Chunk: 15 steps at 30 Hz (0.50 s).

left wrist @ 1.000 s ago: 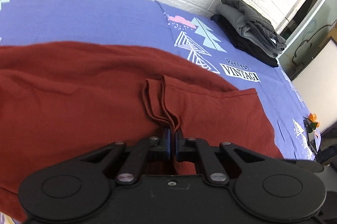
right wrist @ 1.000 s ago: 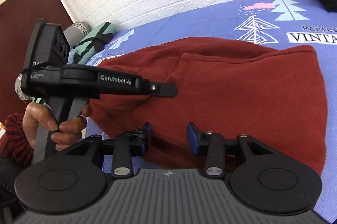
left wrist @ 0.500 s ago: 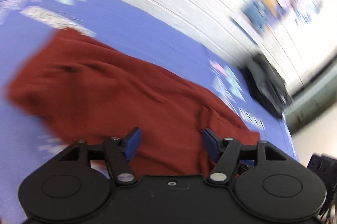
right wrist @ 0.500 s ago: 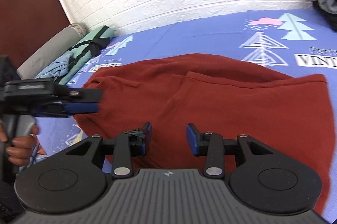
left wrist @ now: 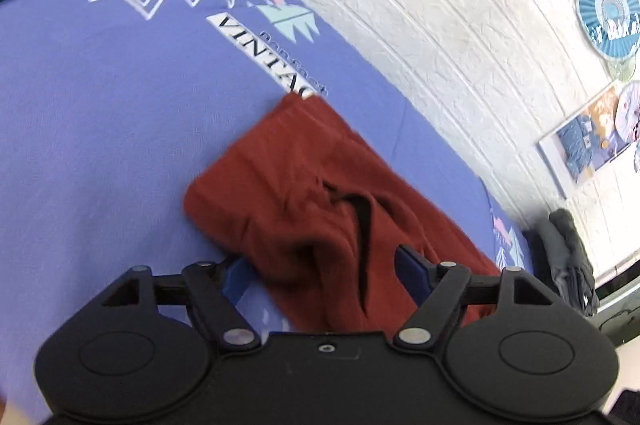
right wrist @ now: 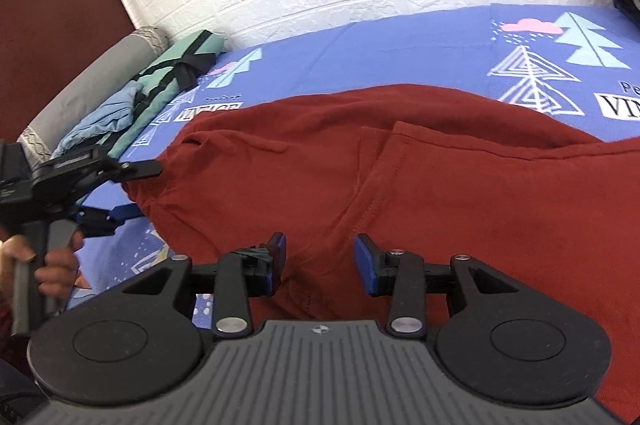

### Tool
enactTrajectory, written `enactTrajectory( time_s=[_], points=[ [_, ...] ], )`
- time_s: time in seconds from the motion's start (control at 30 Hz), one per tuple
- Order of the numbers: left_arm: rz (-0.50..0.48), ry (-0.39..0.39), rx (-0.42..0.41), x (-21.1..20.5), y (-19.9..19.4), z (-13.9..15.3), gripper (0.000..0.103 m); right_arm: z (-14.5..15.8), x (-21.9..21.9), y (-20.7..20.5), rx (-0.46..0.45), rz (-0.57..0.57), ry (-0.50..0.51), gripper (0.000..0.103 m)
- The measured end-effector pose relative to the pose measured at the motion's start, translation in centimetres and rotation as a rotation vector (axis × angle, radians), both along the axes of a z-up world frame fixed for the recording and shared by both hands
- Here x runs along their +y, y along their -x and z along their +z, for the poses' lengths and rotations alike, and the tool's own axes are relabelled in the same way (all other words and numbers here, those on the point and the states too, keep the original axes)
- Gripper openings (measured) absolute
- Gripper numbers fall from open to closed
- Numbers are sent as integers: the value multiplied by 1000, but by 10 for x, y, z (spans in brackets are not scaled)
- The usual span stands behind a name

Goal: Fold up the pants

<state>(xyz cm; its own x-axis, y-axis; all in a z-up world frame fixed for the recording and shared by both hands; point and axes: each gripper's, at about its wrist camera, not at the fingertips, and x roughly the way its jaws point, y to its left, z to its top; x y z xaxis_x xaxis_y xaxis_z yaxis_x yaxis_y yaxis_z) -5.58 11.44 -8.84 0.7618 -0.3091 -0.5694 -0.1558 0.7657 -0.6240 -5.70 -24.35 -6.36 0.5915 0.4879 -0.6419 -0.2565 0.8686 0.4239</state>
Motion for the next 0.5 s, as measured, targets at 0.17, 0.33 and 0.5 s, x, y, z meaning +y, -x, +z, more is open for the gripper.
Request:
enactTrajectory(
  time_s=[0.17,0.33,0.5],
  points=[
    [33,52,-45,11,-26,-8,103,-1,1,-3,21,-36,-8,67],
    [52,22,-77,5,-33,-9,103,-2,10,-7,29,-24,38,64],
    [42,15,-47,4,-34,-12,46,-8,15,-5,-1,-33,96,32]
  ],
)
